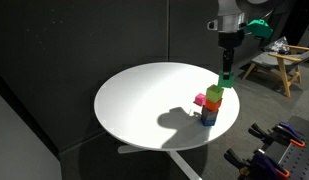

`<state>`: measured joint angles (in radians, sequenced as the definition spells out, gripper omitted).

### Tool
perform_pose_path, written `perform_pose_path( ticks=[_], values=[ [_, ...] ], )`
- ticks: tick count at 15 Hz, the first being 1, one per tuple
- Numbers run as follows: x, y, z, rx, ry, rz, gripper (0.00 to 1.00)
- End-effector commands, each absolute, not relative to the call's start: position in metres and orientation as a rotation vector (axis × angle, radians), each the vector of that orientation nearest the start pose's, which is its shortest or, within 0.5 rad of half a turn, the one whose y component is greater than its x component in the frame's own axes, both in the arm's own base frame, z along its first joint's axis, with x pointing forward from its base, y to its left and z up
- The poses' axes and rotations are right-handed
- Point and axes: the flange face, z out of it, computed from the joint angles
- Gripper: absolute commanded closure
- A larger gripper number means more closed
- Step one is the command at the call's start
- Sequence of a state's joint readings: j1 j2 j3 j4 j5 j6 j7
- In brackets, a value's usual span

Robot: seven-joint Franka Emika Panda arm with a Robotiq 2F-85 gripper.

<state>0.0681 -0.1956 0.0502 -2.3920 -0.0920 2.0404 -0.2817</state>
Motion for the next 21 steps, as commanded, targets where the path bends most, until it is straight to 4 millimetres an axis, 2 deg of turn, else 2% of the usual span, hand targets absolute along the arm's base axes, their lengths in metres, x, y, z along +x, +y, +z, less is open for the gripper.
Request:
perform_pose_path(
  ticks=[1,9,21],
  values=[
    [0.453,0.054,0.384,-3.143,-0.720,0.268,0.73],
    [0.460,0.063,0.383,-3.141,-0.738,0.268,0.73],
    [0.485,0.067,0.376,-3.143,-0.714,0.276,0.73]
  ],
)
